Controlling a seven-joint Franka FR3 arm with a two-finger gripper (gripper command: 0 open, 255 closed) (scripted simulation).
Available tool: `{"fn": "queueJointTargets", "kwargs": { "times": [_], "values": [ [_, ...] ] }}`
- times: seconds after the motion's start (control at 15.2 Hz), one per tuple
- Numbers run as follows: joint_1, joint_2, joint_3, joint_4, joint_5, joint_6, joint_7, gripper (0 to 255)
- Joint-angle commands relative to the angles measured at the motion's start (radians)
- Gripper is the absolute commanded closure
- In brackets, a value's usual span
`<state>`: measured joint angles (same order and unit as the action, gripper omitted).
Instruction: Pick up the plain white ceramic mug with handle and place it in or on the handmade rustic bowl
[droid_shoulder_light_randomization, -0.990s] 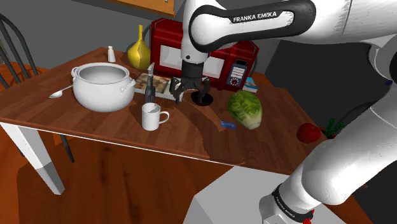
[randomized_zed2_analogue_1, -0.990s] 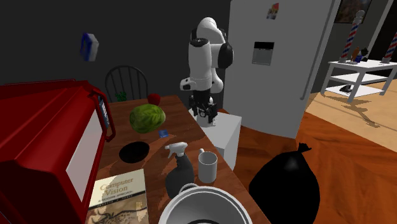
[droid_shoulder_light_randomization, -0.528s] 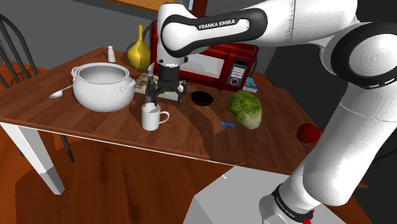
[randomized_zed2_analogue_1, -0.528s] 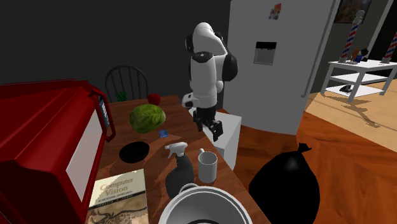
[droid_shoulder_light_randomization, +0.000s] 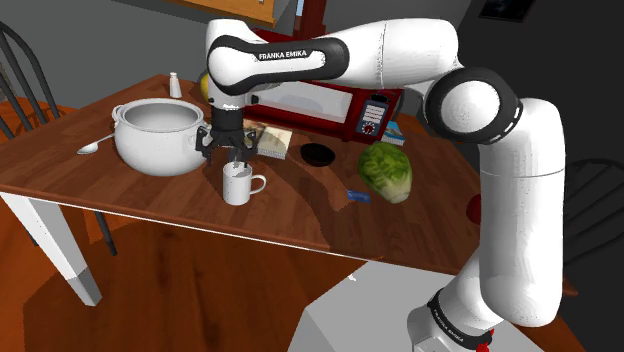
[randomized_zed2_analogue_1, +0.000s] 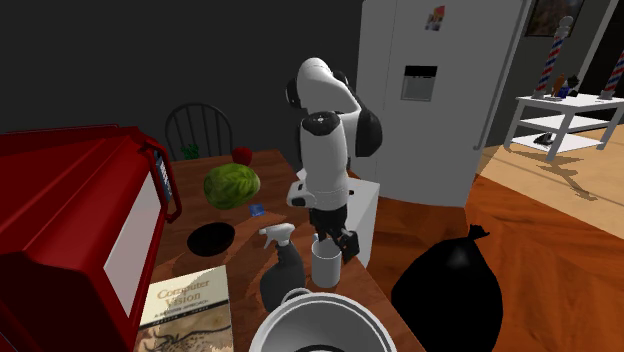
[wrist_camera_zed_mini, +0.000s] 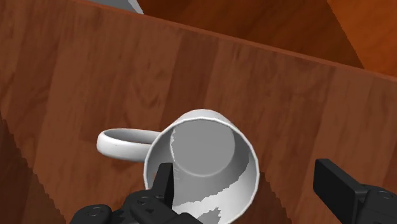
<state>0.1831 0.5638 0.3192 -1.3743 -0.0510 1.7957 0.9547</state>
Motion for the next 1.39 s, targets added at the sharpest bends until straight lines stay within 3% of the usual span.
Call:
{"fn": "queueJointTargets", "kwargs": {
  "times": [0.0, 0.46, 0.99, 1.06, 1.32],
  "values": [
    [0.013, 0.046, -0.005, 0.061, -0.005, -0.016, 0.016, 0],
    [0.012, 0.054, -0.006, -0.029, -0.008, 0.082, 0.019, 0],
    [0.012, 0.054, -0.006, -0.029, -0.008, 0.082, 0.019, 0],
    [0.012, 0.054, -0.006, -0.029, -0.008, 0.082, 0.019, 255],
    [0.012, 0.054, -0.006, -0.029, -0.008, 0.082, 0.019, 255]
  ]
}}
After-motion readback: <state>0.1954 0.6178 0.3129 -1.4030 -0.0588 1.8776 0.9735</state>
